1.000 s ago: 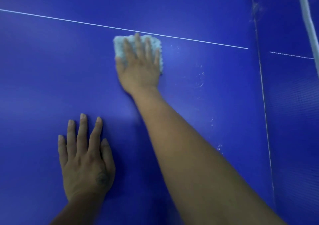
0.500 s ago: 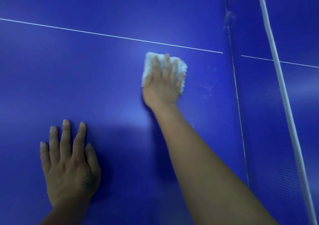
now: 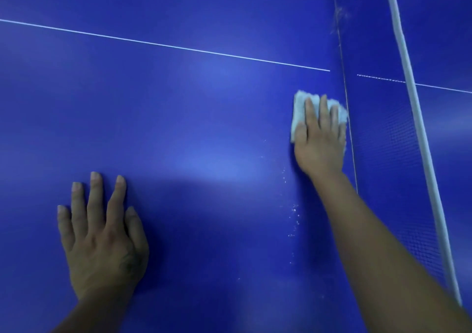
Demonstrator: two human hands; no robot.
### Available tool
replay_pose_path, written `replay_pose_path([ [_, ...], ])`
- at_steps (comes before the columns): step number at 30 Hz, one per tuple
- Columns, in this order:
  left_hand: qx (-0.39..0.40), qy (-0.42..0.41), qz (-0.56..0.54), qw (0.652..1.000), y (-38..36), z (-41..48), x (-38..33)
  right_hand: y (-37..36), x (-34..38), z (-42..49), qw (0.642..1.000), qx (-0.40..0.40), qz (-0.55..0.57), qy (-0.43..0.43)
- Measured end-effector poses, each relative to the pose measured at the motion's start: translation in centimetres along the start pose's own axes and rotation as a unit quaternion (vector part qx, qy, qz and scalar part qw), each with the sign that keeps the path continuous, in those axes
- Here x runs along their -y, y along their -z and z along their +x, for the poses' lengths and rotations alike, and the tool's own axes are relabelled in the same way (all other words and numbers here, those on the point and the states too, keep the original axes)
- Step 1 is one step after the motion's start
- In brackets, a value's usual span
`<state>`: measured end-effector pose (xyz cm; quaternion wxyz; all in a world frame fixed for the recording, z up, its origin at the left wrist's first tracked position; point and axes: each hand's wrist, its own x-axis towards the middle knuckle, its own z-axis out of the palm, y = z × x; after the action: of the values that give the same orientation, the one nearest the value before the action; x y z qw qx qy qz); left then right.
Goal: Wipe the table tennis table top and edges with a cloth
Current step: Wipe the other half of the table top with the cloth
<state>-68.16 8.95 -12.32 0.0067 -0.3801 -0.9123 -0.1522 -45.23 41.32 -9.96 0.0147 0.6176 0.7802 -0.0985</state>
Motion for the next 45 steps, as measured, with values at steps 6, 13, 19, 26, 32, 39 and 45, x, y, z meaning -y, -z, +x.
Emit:
replay_pose_path([
  [6, 0.002, 0.003, -0.002, 1.000, 0.2, 0.0, -0.1, -1.6, 0.8, -10.2, 0.998, 0.045, -0.020, 0.038],
  [13, 0.003, 0.001, 0.009, 1.000, 0.1, 0.0, 0.0, -0.1, 1.2, 3.4, 0.999, -0.001, 0.007, -0.034],
  [19, 0.014, 0.012, 0.007, 1.000, 0.4, 0.0, -0.3, -1.8, 2.8, -4.6, 1.000, -0.016, -0.006, 0.003],
  [26, 0.024, 0.015, 0.007, 1.000, 0.7, 0.1, -0.4, -2.8, 2.5, -16.0, 0.998, 0.040, -0.024, 0.047],
  [32, 0.028, 0.018, 0.012, 0.999, 0.7, 0.1, -0.3, -2.2, 7.2, -3.0, 0.998, -0.004, 0.025, -0.057],
  [39, 0.024, 0.015, 0.007, 1.000, 0.8, 0.0, -0.3, -3.3, 12.9, -2.7, 0.998, -0.019, 0.002, 0.064],
  [45, 0.021, 0.017, 0.000, 1.000, 0.8, -0.1, -0.6, -5.4, 8.7, -17.8, 0.976, -0.021, 0.009, 0.215],
])
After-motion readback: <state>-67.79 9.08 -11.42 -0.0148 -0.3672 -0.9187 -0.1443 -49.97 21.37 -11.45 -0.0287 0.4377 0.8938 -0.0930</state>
